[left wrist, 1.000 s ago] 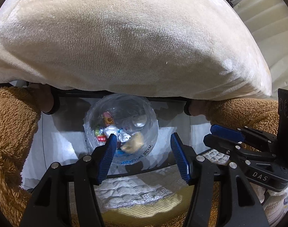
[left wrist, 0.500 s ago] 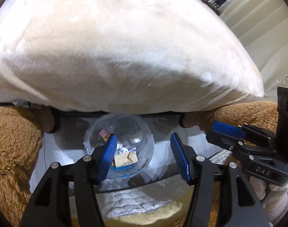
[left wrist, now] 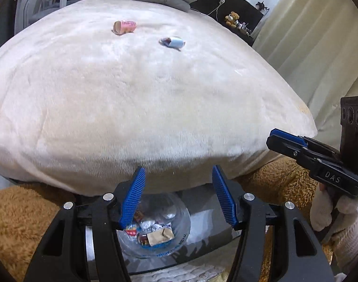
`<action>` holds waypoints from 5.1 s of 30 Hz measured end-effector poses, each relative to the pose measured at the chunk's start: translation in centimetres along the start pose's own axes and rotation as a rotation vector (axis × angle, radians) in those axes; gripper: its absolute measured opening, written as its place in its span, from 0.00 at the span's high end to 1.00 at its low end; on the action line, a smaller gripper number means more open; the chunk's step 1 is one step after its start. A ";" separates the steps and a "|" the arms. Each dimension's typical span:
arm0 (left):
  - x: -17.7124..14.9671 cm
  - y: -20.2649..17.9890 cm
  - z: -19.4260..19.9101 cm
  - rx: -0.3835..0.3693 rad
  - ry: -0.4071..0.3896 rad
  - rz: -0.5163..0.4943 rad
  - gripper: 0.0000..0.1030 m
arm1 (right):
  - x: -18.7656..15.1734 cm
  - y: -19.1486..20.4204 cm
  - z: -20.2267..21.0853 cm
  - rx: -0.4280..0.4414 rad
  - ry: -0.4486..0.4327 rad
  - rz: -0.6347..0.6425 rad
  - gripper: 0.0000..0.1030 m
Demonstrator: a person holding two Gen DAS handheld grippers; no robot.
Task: Collect trash
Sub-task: 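Raise both grippers back over the bed toward the pink cup and wrapper, then grasp the pink paper cup with the left gripper while the right gripper grasps the blue-white wrapper, then carry the pink cup and wrapper down over the floor bin with both grippers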
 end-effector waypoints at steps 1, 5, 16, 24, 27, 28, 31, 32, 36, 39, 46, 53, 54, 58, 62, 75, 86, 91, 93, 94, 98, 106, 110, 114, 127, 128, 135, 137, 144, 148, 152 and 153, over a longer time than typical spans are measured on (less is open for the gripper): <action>0.6 0.1 0.3 0.002 -0.013 -0.001 0.44 | 1.1 -0.2 0.2 -0.004 -0.007 0.008 0.65; 3.4 1.0 1.7 0.010 -0.062 -0.012 0.43 | 4.8 -0.5 0.1 -0.018 -0.046 0.057 0.61; 11.1 4.6 3.4 0.037 -0.159 -0.009 0.23 | 13.1 -2.5 -3.6 -0.039 -0.073 0.069 0.42; 15.4 5.9 1.9 0.045 -0.158 -0.064 0.06 | 17.6 -3.6 -7.7 -0.045 -0.053 0.052 0.23; 17.1 6.0 1.0 0.061 -0.171 -0.106 0.06 | 18.8 -4.0 -9.6 -0.059 -0.039 0.061 0.17; 17.7 6.1 0.7 0.073 -0.172 -0.120 0.06 | 19.2 -4.2 -10.3 -0.061 -0.032 0.061 0.17; 19.3 6.8 -0.4 0.092 -0.176 -0.145 0.06 | 20.5 -4.4 -11.9 -0.057 -0.019 0.062 0.17; 20.0 7.1 -0.8 0.098 -0.178 -0.147 0.06 | 20.8 -4.4 -12.3 -0.050 -0.014 0.063 0.17; 22.2 8.6 -2.4 0.127 -0.162 -0.126 0.06 | 22.1 -4.5 -13.7 -0.044 -0.009 0.067 0.17; 23.4 9.4 -3.7 0.139 -0.148 -0.126 0.06 | 23.0 -4.5 -14.7 -0.043 0.001 0.075 0.17; 26.3 11.6 -5.5 0.171 -0.162 -0.077 0.06 | 24.1 -4.9 -16.8 -0.046 0.022 0.089 0.23; 28.6 11.4 -7.4 0.166 -0.163 -0.097 0.07 | 24.7 -5.1 -17.7 -0.031 0.031 0.101 0.31; 28.8 11.3 -7.7 0.160 -0.161 -0.102 0.07 | 24.8 -5.1 -17.8 -0.030 0.035 0.105 0.33; 29.7 11.3 -8.8 0.159 -0.141 -0.104 0.24 | 24.8 -5.0 -18.4 -0.028 0.048 0.120 0.42; 29.9 11.4 -10.4 0.176 -0.099 -0.119 0.51 | 24.7 -4.9 -18.7 -0.027 0.064 0.133 0.50; 29.3 9.9 -9.0 0.170 -0.159 -0.166 0.72 | 24.0 -5.0 -16.6 -0.034 0.023 0.138 0.51; 27.4 7.9 -6.4 0.126 -0.197 -0.153 0.72 | 23.1 -4.7 -13.6 -0.030 -0.013 0.110 0.51; 26.2 6.6 -4.7 0.115 -0.221 -0.156 0.72 | 21.8 -3.8 -12.0 -0.033 -0.027 0.105 0.51; 25.7 6.2 -3.9 0.107 -0.233 -0.155 0.72 | 21.4 -3.5 -11.3 -0.031 -0.037 0.103 0.51; 25.4 5.9 -3.5 0.104 -0.240 -0.154 0.72 | 21.3 -3.3 -11.0 -0.032 -0.043 0.106 0.51; 24.2 5.0 -1.9 0.092 -0.266 -0.159 0.72 | 20.4 -2.9 -9.5 -0.039 -0.064 0.109 0.51; 21.8 4.5 0.6 0.071 -0.301 -0.136 0.72 | 18.0 -2.9 -7.1 -0.047 -0.096 0.077 0.51; 20.2 3.5 1.7 0.055 -0.317 -0.138 0.72 | 16.9 -2.7 -5.9 -0.048 -0.113 0.067 0.51; 18.5 2.5 2.4 0.042 -0.326 -0.141 0.72 | 15.8 -2.6 -4.8 -0.048 -0.126 0.054 0.51; 13.0 0.8 4.4 0.007 -0.353 -0.127 0.72 | 11.0 -1.9 -1.1 -0.040 -0.168 0.011 0.50; 12.6 0.7 4.4 0.004 -0.353 -0.124 0.72 | 10.6 -1.9 -0.8 -0.039 -0.171 0.008 0.50; 9.6 -0.2 5.0 0.000 -0.353 -0.123 0.72 | 7.9 -0.9 0.9 -0.036 -0.192 0.007 0.50; 8.9 -0.5 5.2 -0.003 -0.355 -0.125 0.72 | 7.2 -0.5 1.3 -0.037 -0.195 0.013 0.50; 6.5 -1.2 5.7 -0.012 -0.357 -0.125 0.72 | 5.1 0.3 2.5 -0.036 -0.207 0.011 0.50; 5.5 -1.6 6.0 -0.023 -0.359 -0.126 0.72 | 4.2 0.7 3.0 -0.026 -0.214 0.010 0.51; 4.4 -1.9 6.1 -0.032 -0.354 -0.126 0.72 | 3.1 1.2 3.3 -0.014 -0.211 0.010 0.51; 4.2 -2.0 6.1 -0.034 -0.352 -0.126 0.72 | 2.9 1.3 3.3 -0.010 -0.207 0.011 0.50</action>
Point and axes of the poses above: each gripper's, at about its wrist camera, not at the fingertips, and z roughly against the way its jaws point, y to its left, x to its top, the point moved 5 cm from there along -z, roughly the way its jaws point, and after that the axes turned 9 degrees about y, right-handed, at the moved point
